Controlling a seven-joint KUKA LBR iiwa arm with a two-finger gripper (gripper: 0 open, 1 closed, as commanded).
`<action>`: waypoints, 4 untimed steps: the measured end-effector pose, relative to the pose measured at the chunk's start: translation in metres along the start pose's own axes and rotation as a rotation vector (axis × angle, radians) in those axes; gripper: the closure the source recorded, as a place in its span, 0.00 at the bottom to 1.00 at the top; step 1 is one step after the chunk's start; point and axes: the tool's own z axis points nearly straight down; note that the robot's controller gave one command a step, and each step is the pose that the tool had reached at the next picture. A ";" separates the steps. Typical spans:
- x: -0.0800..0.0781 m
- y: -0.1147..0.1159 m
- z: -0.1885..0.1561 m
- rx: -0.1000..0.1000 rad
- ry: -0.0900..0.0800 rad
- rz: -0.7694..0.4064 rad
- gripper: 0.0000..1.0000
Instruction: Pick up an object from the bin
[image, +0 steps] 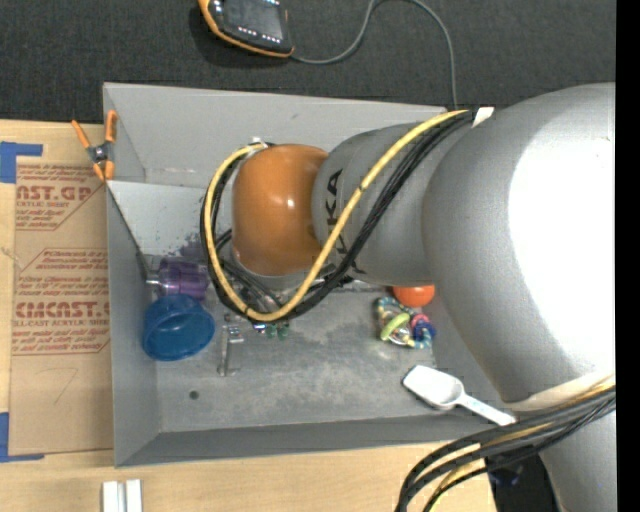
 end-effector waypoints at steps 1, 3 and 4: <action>0.013 0.049 0.014 -0.001 0.009 0.325 0.00; 0.003 0.049 0.041 0.004 0.021 0.612 1.00; 0.003 0.049 0.041 0.004 0.021 0.611 1.00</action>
Offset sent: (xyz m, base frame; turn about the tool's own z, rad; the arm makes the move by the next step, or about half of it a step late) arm -0.0041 0.0579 -0.0438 0.0239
